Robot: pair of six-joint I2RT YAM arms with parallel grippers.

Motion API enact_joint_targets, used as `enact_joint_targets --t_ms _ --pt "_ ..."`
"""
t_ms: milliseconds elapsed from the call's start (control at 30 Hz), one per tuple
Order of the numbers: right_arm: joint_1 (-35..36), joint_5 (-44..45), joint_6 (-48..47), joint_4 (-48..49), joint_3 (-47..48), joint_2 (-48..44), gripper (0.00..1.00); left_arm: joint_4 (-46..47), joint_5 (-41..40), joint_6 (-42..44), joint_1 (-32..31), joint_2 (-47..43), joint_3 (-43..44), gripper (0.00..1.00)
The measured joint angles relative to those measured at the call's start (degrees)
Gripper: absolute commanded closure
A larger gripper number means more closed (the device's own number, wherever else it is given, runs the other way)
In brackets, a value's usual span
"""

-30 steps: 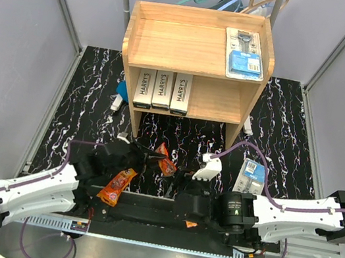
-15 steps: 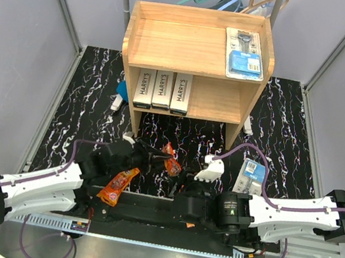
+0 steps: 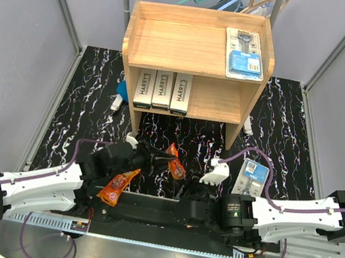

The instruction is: Place and organize the shaving razors onto the shelf

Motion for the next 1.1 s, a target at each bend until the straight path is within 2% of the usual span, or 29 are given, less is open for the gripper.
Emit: enact_joint_targets --t_ms 367,500,633,700,733,867,900,1000,1100 --pt "0.0 0.0 -2.1 2.0 -1.0 -0.8 0.46 1.8 0.0 0.0 -1.9 2.1 0.0 1.00" --pt "0.0 0.0 -2.8 2.9 -1.2 -1.2 0.55 1.9 0.1 0.0 -1.9 2.1 0.0 1.00" --pt "0.0 0.0 -4.3 4.3 -1.2 -1.2 0.58 1.9 0.2 0.0 -1.9 2.2 0.0 1.00" --pt "0.0 0.0 -4.4 4.4 -1.3 -1.2 0.64 1.9 0.2 0.0 -1.9 2.3 0.0 0.99" --pt "0.0 0.0 -4.5 4.5 -1.4 -1.2 0.75 2.0 0.2 0.0 -2.0 2.4 0.0 0.99" --pt "0.3 -0.7 -4.9 5.3 -2.0 -1.3 0.96 2.2 0.3 0.0 -2.0 3.4 0.0 0.94" --pt "0.5 -1.0 -5.0 5.7 -2.2 -1.3 0.98 2.3 0.5 0.0 -2.0 3.6 0.0 0.92" --pt "0.7 -1.4 -5.3 6.2 -2.7 -1.3 1.00 1.6 0.7 0.5 -2.1 4.0 0.3 0.68" --pt "0.7 -1.6 -5.2 6.8 -3.2 -1.8 1.00 -1.6 0.7 3.2 -2.1 3.9 1.8 0.39"
